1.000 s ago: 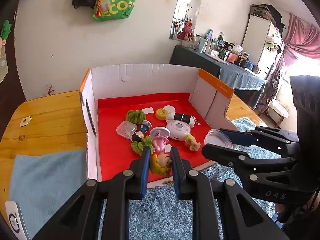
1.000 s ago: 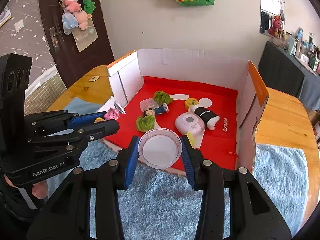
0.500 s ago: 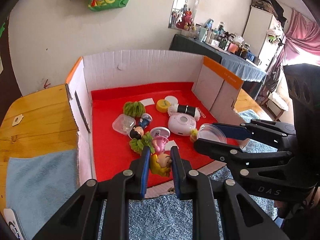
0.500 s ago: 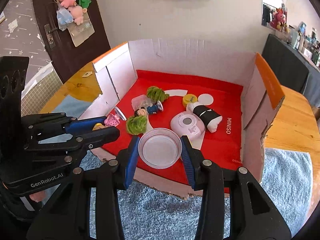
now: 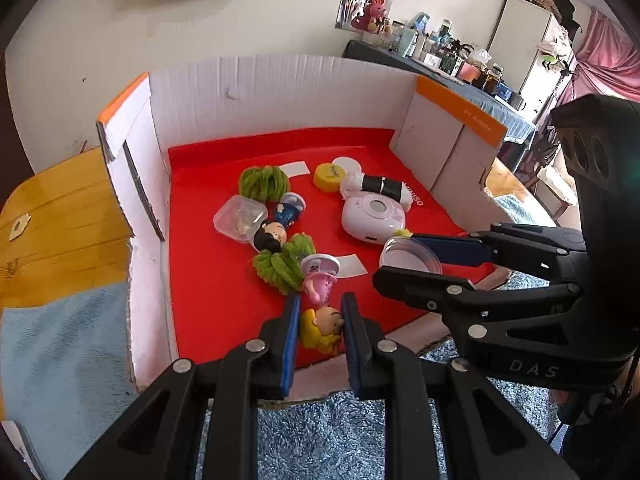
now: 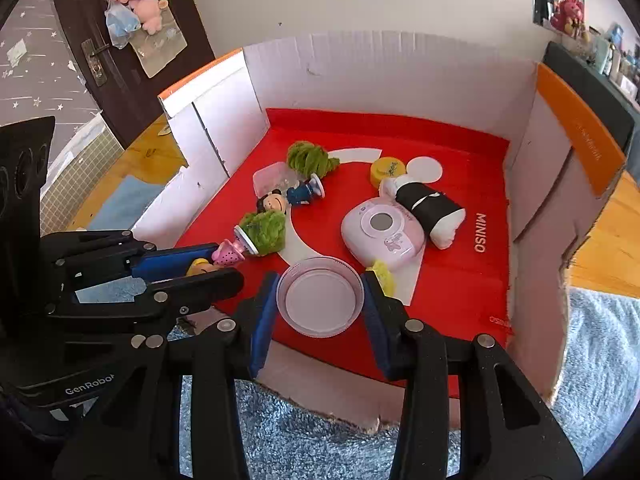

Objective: Organize objects
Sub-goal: 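Lower the figurine and clear dish onto the red floor and open both grippers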

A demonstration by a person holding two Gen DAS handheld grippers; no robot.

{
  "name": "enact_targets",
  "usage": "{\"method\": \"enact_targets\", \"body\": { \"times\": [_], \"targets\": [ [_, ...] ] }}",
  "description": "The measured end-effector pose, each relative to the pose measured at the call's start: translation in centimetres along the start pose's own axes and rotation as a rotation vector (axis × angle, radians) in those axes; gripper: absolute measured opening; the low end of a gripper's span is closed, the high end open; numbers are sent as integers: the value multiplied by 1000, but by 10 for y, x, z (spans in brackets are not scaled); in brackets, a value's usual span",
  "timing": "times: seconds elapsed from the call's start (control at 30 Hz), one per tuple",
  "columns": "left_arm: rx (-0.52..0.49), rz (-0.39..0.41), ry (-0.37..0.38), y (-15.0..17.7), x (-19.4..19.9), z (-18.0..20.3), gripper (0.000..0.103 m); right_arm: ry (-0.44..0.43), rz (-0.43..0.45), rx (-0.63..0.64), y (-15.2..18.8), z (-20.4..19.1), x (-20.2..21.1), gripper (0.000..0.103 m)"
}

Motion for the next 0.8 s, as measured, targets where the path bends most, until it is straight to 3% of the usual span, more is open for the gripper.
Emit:
{"method": "enact_targets", "body": {
  "times": [0.27, 0.8],
  "targets": [
    [14, -31, -9, 3, -12, -6, 21, 14, -31, -16, 4, 13, -8, 39],
    [39, -20, -51, -4, -28, -21, 21, 113, -21, -3, 2, 37, -9, 39]
  ]
}}
Point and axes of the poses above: each gripper's, at about its wrist camera, not at the fingertips, and x roughly against the way its jaws point, z to its right, y to its underside, the point moved 7 cm from there along -x, roughly the way its jaws point, and after that the axes turned 13 degrees about z, right-handed, at the moved point
